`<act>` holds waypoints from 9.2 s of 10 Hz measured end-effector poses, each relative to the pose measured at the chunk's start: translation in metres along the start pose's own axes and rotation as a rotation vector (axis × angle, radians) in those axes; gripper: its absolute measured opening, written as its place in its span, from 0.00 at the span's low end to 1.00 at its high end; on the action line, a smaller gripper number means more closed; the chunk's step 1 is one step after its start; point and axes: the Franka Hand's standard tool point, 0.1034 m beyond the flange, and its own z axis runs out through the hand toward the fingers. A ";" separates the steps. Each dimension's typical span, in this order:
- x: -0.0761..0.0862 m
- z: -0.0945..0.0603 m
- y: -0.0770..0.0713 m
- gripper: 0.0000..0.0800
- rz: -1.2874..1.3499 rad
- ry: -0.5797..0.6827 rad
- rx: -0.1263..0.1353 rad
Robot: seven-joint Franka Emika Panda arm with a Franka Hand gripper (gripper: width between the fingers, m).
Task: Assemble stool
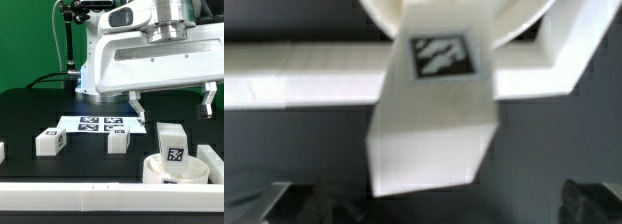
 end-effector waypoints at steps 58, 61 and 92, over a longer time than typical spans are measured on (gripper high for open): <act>-0.032 0.046 -0.035 0.43 1.035 -0.221 -0.082; -0.034 0.047 -0.037 0.43 1.218 -0.235 -0.076; -0.007 0.007 -0.061 0.81 -0.832 -0.140 -0.003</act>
Offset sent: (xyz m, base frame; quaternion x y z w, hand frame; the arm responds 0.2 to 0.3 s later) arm 0.0105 -0.0128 0.0075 -0.0439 -0.1768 -0.1326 0.9743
